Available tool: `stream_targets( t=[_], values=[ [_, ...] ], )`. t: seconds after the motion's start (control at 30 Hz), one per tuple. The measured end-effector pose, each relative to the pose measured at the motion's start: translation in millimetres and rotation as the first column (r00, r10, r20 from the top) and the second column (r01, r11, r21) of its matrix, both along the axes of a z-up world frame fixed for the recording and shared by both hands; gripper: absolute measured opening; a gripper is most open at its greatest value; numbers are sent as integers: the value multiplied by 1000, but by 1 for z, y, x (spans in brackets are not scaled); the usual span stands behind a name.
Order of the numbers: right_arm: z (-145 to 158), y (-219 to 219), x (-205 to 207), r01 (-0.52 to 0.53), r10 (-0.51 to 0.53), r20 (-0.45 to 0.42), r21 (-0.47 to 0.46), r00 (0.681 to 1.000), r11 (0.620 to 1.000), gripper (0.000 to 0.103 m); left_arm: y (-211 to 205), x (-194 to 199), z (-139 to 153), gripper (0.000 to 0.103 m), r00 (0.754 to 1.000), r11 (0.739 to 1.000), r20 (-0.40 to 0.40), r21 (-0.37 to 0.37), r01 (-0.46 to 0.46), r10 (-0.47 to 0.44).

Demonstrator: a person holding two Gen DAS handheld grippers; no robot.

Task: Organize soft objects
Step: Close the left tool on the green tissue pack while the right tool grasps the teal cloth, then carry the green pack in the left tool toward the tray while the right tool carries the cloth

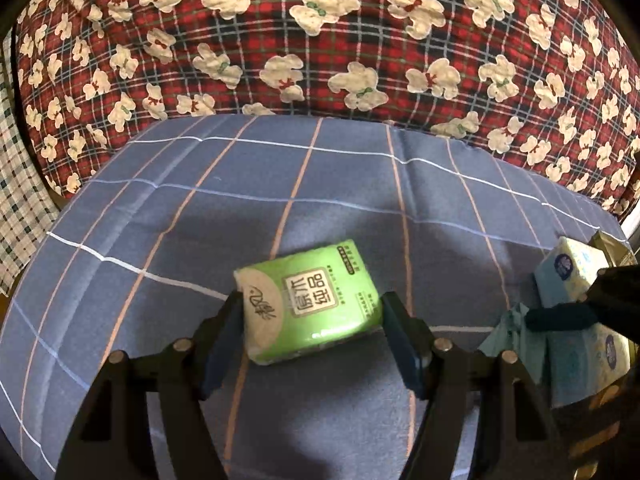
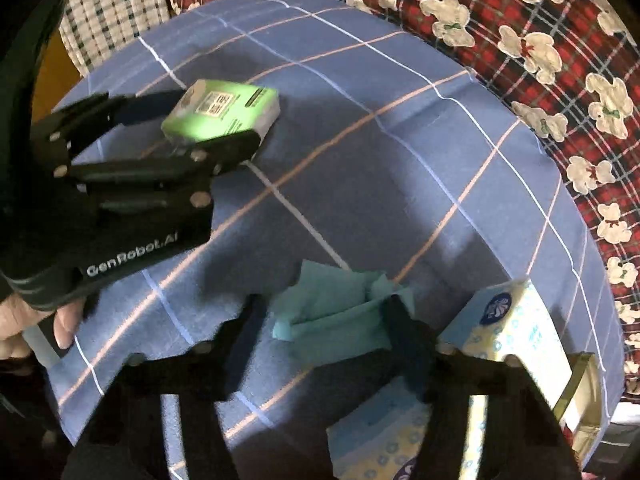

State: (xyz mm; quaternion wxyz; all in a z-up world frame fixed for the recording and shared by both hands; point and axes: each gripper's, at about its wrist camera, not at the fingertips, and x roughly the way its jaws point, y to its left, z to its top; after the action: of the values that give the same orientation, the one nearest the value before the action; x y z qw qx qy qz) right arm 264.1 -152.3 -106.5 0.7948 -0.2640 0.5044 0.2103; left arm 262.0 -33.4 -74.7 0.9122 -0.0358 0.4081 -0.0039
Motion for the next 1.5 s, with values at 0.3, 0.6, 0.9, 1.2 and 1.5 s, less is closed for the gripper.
stream_targets(
  t=[0.3,0.6,0.9,1.2,1.5],
  values=[
    [2,-4,-12,11,-15,78,48,997,999,11,-2,-7,0,68,1000,1000,9,-8,0,0],
    [23,-6,-36,3,-36,207,158,978,987,8,3,-20,3,68,999,997,42,-78,4,-1],
    [37,-15,-47,17,-107,305,281,946,960,9,-8,-35,13,68,992,998,123,-56,32,-25],
    [52,-24,-67,-6,-135,380,348,915,937,8,-11,-50,25,68,975,1000,223,-21,17,-12],
    [64,-30,-91,-46,-156,449,407,880,912,9,-14,-68,34,68,949,1000,316,-25,3,5]
  ],
)
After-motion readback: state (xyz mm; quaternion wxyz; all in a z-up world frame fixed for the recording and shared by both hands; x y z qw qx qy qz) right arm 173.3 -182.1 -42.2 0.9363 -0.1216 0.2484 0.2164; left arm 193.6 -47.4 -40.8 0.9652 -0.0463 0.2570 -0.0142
